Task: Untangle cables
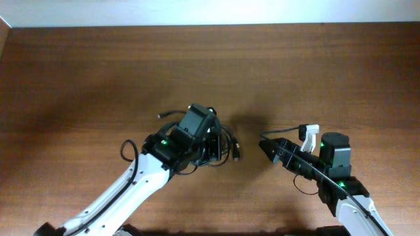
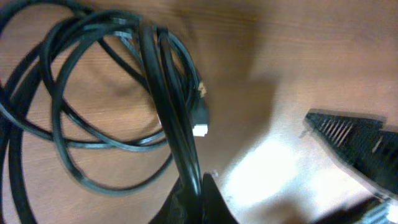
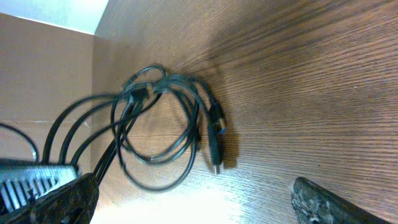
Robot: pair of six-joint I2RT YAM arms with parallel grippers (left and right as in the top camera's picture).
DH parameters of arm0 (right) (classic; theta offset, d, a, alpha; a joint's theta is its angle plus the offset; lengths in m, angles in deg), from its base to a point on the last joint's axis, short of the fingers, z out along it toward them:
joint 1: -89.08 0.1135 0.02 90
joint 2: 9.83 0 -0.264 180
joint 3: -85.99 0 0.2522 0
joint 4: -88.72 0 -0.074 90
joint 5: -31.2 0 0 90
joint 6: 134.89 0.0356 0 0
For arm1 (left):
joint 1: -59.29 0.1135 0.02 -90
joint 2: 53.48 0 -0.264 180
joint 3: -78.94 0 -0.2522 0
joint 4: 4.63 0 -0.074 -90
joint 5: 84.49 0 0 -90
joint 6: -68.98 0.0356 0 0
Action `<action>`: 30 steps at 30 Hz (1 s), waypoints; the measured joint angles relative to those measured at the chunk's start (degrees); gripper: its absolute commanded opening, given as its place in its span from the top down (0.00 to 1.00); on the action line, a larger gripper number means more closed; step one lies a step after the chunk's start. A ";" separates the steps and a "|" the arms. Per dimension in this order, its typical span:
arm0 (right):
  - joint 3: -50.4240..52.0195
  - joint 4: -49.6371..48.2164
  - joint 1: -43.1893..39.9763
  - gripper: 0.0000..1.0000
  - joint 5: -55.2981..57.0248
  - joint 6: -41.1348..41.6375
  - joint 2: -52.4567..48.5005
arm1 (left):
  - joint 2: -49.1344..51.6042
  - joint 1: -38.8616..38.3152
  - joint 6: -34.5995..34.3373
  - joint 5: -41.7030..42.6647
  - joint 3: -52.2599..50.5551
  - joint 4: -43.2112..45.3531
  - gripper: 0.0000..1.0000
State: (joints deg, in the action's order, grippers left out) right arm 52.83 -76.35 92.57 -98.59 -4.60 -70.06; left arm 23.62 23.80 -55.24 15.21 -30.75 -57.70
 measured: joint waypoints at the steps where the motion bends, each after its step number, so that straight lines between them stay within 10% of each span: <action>1: 0.00 -0.04 0.00 0.02 0.02 0.00 -0.17 | -1.29 0.00 1.40 0.09 0.00 -0.68 1.00; 12: 0.00 -0.02 0.00 0.01 0.00 0.00 -0.48 | -13.14 0.00 5.16 0.85 0.46 -2.10 1.00; 20: 0.00 -0.02 0.00 0.02 0.02 -0.02 -0.48 | -5.95 -1.22 -18.21 0.85 0.46 -3.56 1.00; 30: 0.00 -0.02 0.00 0.02 0.02 -0.02 -0.48 | -4.11 -1.38 -27.50 0.83 0.46 -3.69 1.00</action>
State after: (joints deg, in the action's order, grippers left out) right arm 52.83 -76.37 92.57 -98.57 -4.62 -70.54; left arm 19.51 22.42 -82.73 16.04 -30.29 -61.39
